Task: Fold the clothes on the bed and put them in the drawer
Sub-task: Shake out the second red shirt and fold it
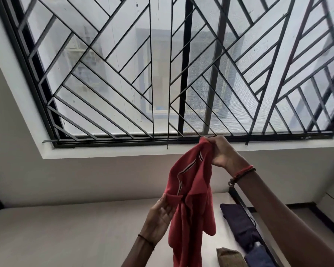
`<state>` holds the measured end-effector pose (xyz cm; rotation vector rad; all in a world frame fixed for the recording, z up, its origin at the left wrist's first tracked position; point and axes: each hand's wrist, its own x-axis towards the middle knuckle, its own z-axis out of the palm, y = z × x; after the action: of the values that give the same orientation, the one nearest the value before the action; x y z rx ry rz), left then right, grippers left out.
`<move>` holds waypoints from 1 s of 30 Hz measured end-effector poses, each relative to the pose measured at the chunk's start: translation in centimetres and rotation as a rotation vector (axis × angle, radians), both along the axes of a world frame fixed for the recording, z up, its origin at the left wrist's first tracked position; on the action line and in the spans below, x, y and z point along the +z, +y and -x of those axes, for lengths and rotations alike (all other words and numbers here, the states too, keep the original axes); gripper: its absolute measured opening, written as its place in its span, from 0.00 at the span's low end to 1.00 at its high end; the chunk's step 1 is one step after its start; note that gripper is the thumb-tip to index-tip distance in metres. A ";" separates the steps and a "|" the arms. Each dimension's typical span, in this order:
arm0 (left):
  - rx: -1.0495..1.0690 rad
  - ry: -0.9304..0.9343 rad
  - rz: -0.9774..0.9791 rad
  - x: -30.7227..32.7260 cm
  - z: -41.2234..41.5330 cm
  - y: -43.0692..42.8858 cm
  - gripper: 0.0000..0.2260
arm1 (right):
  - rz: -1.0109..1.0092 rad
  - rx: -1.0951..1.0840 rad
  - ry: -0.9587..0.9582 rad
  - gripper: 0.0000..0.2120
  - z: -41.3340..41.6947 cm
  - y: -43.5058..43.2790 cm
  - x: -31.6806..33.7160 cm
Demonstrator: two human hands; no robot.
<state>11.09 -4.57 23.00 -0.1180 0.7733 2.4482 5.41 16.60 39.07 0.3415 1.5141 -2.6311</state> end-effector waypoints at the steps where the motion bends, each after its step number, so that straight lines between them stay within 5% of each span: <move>1: 0.007 -0.011 -0.021 0.0 0.1 0.2 0.13 | 0.003 -0.003 -0.001 0.15 0.0 -0.1 0.0; 4: -0.002 -0.024 -0.096 0.3 0.3 0.8 0.11 | 0.025 -0.012 -0.012 0.16 0.2 -0.3 -0.1; 7: -0.005 -0.035 -0.179 0.3 0.5 1.5 0.25 | 0.055 -0.035 -0.022 0.20 0.4 -0.7 -0.1; 8: -0.002 -0.036 -0.142 0.3 0.6 1.8 0.20 | 0.054 -0.041 -0.020 0.19 0.4 -0.8 -0.1; 12: 0.044 0.020 0.384 -0.7 2.2 2.7 0.03 | 0.064 -0.051 0.003 0.19 0.7 -0.8 0.3; 16: 0.381 0.247 0.767 1.7 3.9 1.7 0.14 | 0.075 -0.053 0.016 0.15 0.4 -0.5 0.6; 20: 0.236 0.665 1.112 5.4 4.7 2.1 0.26 | 0.040 -0.015 0.022 0.15 0.1 -0.8 0.9; 22: 0.158 0.838 1.349 5.8 5.7 2.8 0.19 | 0.029 -0.017 0.019 0.14 0.1 -1.2 1.1; 25: 0.228 0.920 1.343 6.8 6.9 2.9 0.09 | -0.001 0.000 0.043 0.14 0.1 -1.0 1.1; 30: 0.364 0.891 1.293 9.3 8.9 2.4 0.14 | -0.084 0.046 0.057 0.21 -0.7 0.6 0.3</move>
<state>2.22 -2.16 32.31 0.4144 2.7907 1.7705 6.07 17.18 39.35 0.2362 1.6323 -2.5690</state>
